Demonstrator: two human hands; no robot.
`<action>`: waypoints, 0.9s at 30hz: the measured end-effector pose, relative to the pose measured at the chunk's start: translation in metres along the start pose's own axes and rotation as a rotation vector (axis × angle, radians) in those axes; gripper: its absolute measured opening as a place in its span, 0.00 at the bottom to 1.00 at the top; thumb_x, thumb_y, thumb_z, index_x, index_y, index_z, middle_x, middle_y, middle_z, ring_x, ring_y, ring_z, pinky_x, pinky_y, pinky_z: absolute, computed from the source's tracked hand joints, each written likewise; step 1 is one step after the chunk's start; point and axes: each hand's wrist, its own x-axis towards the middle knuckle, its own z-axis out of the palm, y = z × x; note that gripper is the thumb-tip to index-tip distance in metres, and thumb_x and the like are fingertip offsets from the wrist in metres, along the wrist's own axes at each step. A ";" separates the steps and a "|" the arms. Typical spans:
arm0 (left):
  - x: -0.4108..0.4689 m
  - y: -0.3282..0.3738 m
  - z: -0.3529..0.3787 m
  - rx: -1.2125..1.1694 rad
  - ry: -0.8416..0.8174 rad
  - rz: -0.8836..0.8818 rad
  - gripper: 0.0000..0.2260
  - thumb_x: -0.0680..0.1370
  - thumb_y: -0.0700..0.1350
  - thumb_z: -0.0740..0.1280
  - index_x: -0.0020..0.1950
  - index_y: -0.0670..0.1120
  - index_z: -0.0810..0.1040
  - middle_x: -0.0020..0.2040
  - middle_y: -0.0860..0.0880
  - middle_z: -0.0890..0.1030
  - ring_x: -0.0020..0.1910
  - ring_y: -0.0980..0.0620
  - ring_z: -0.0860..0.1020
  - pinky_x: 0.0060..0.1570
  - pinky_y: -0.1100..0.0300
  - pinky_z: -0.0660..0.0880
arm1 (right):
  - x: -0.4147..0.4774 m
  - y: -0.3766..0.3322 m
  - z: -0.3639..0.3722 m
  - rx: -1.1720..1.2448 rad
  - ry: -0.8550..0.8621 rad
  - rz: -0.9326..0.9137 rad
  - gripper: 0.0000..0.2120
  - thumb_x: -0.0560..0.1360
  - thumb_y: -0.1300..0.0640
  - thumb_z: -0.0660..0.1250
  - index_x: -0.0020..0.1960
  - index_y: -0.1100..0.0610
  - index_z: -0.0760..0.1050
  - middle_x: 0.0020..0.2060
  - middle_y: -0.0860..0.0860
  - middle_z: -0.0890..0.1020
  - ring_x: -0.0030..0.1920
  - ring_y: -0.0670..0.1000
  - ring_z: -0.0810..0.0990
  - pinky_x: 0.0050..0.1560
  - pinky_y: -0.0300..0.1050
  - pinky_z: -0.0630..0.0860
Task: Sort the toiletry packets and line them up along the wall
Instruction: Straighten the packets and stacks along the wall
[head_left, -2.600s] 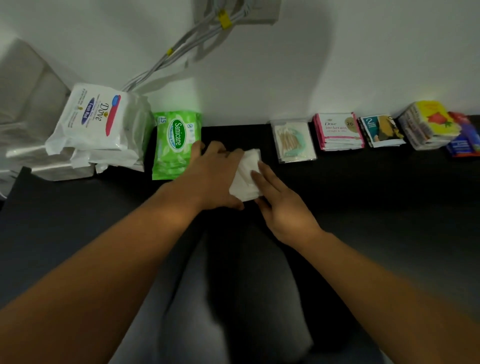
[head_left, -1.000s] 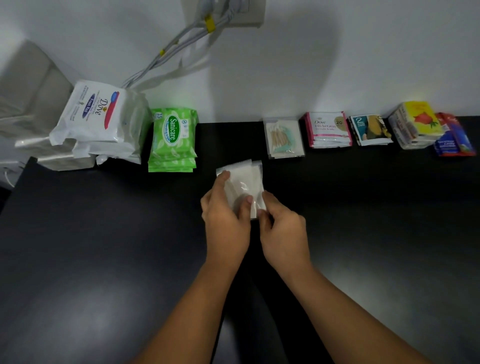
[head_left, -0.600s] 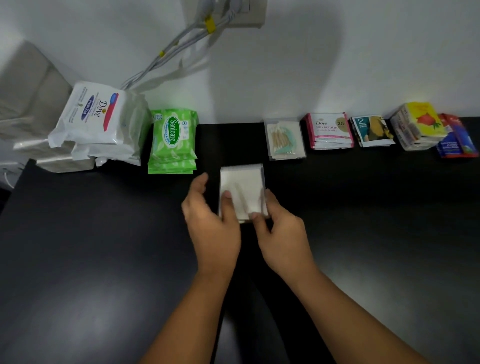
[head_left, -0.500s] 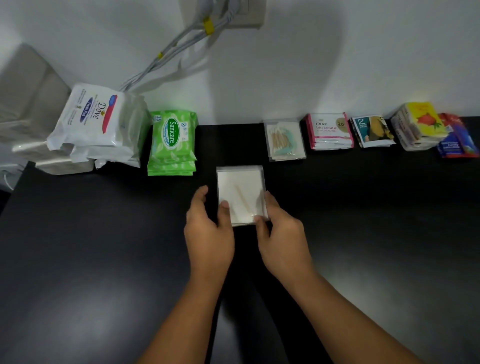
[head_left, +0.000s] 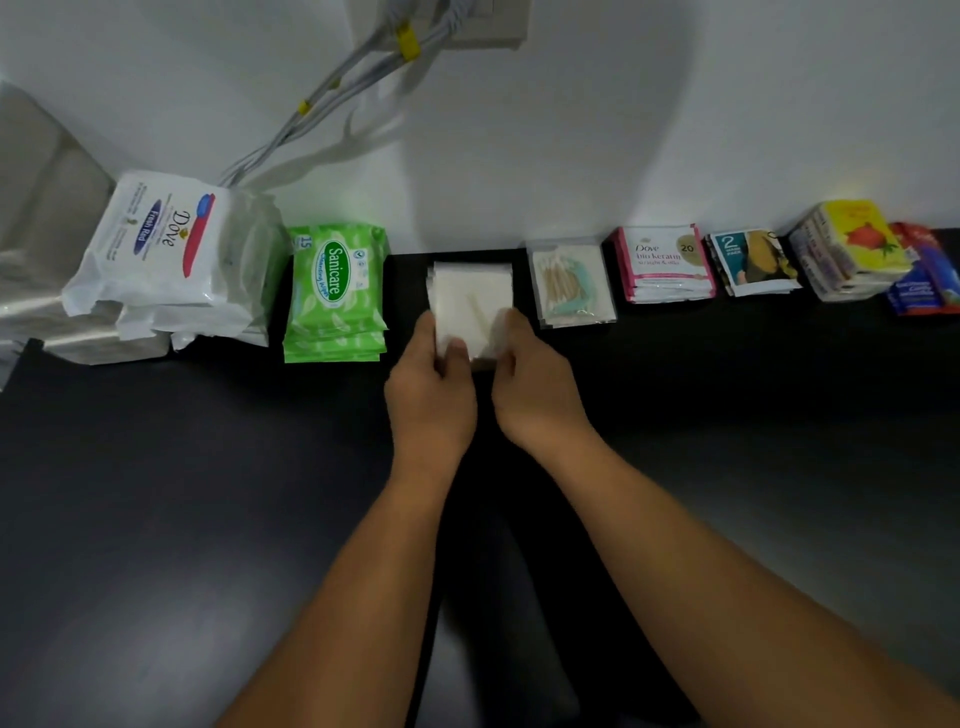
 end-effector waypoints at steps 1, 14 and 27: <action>0.010 0.001 0.001 0.004 -0.012 0.006 0.19 0.82 0.43 0.63 0.73 0.45 0.72 0.64 0.54 0.78 0.58 0.64 0.77 0.58 0.76 0.69 | 0.011 -0.003 0.000 0.043 -0.009 0.018 0.17 0.83 0.57 0.55 0.71 0.54 0.65 0.60 0.49 0.76 0.59 0.47 0.76 0.55 0.33 0.68; 0.046 0.009 0.008 -0.083 -0.109 -0.005 0.08 0.85 0.47 0.59 0.51 0.55 0.77 0.46 0.58 0.81 0.45 0.69 0.78 0.51 0.65 0.73 | 0.046 -0.022 0.000 0.180 -0.003 0.118 0.16 0.81 0.49 0.57 0.63 0.57 0.69 0.59 0.54 0.78 0.58 0.53 0.78 0.63 0.54 0.74; 0.009 0.037 -0.030 0.151 0.014 0.078 0.20 0.85 0.47 0.58 0.76 0.43 0.69 0.74 0.48 0.71 0.71 0.57 0.68 0.59 0.81 0.56 | 0.035 -0.042 -0.013 0.118 0.046 0.032 0.23 0.81 0.48 0.56 0.69 0.61 0.68 0.66 0.57 0.75 0.65 0.57 0.74 0.68 0.55 0.70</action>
